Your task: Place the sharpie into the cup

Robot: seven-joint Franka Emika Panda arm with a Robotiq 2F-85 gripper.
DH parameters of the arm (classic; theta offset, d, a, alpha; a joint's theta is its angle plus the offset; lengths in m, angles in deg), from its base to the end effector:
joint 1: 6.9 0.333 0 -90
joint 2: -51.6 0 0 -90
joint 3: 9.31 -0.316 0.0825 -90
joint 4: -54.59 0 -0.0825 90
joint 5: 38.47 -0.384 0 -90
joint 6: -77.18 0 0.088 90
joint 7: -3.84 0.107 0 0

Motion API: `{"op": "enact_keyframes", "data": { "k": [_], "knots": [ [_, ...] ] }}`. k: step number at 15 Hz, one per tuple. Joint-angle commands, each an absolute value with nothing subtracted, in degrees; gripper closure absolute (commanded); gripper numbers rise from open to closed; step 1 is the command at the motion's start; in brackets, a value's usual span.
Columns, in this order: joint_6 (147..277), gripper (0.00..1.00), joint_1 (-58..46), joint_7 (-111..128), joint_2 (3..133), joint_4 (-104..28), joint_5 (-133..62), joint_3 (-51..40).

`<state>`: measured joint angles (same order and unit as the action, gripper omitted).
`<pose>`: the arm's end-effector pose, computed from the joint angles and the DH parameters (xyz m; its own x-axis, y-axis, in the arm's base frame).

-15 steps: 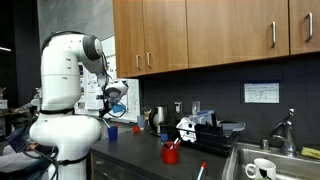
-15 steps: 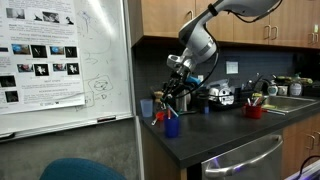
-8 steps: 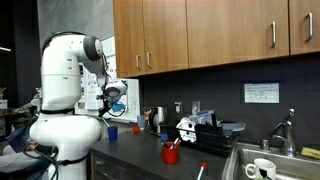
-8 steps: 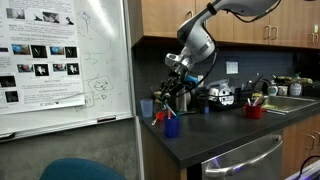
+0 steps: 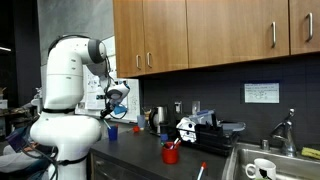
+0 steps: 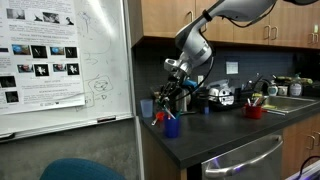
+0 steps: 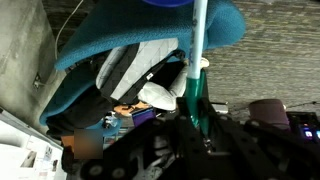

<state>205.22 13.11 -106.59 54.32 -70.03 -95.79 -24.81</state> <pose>0.4338 0.3396 0.3837 -0.2405 0.6613 0.7105 0.9498 0.3113 0.0317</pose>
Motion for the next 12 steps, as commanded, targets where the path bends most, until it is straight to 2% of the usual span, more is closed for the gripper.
{"op": "enact_keyframes", "data": {
  "k": [1,12],
  "knots": [
    [204.33,0.96,11.49,-107.60,56.31,-68.33,-95.69,-25.32],
    [204.48,0.96,9.66,-108.15,60.46,-67.48,-96.20,-25.25]
  ]
}}
